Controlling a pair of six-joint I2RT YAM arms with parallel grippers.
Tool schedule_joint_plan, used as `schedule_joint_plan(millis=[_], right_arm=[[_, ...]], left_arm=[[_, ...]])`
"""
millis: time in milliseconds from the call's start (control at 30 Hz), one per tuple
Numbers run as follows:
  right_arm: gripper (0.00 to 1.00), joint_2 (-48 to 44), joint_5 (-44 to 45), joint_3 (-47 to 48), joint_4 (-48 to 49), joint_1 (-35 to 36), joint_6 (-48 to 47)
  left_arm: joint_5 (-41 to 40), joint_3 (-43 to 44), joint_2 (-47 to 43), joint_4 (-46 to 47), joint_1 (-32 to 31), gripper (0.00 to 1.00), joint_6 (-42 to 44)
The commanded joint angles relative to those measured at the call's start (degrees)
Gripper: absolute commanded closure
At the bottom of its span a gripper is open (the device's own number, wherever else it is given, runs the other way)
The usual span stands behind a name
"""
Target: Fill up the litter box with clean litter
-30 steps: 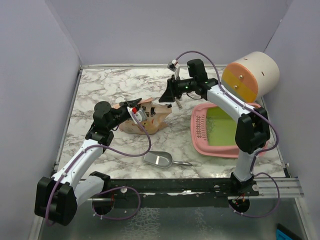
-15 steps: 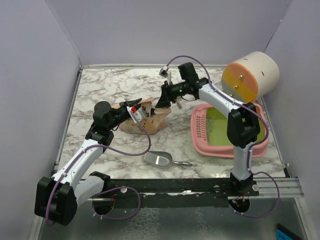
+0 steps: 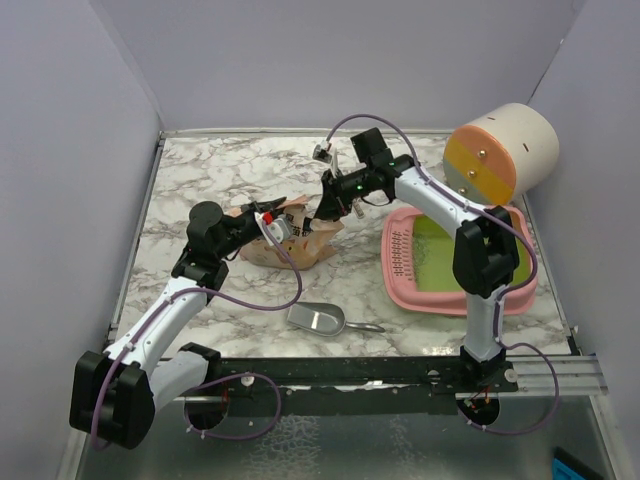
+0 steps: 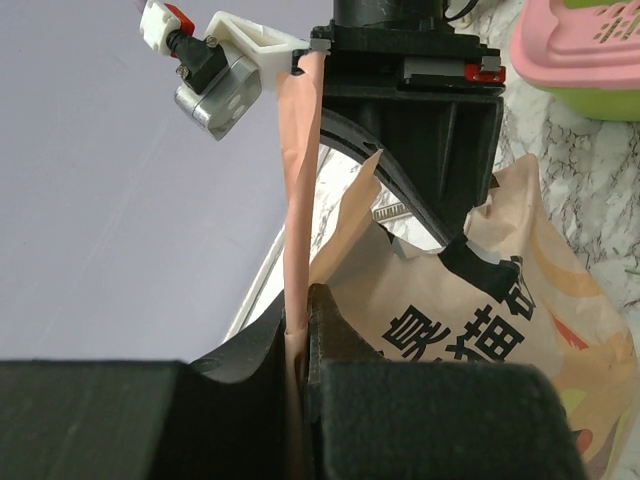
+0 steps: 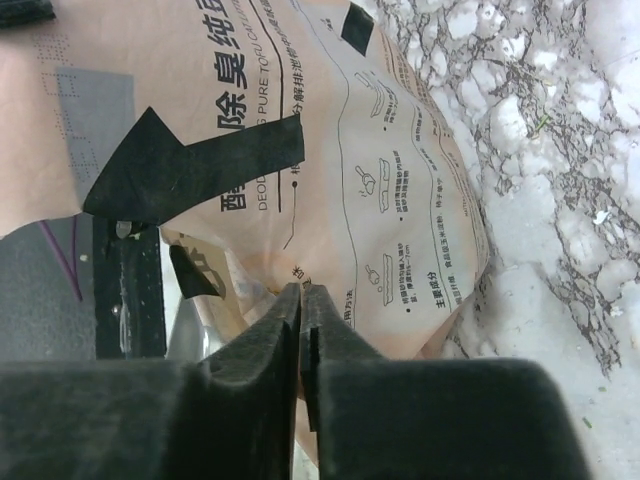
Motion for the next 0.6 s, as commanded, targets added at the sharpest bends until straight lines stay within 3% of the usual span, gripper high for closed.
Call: schedule_joint_plan(millis=[0,267,467,567], right_arm=[[0.99,-3.03,3.97,-1.00,-3.55,0.65,-1.08],[0.99,-15.01,24.61,-10.20,10.57,2.29,6.76],[0.99,-21.81,31.08,-15.57,19.34,3.34,10.85],[0.99,-23.94,30.28,-16.73,21.05,3.54,12.22]], left_arm=[[2.00,6.14,-1.72,16.06,-0.37,1.00,0.96],[0.93,4.33,-3.32,15.45,-0.34,1.00,1.25],[0.93,2.48,-4.80,15.33,-0.34,1.00,0.09],[0.43,1.06,-6.10,15.30,-0.35,1.00,-0.29]])
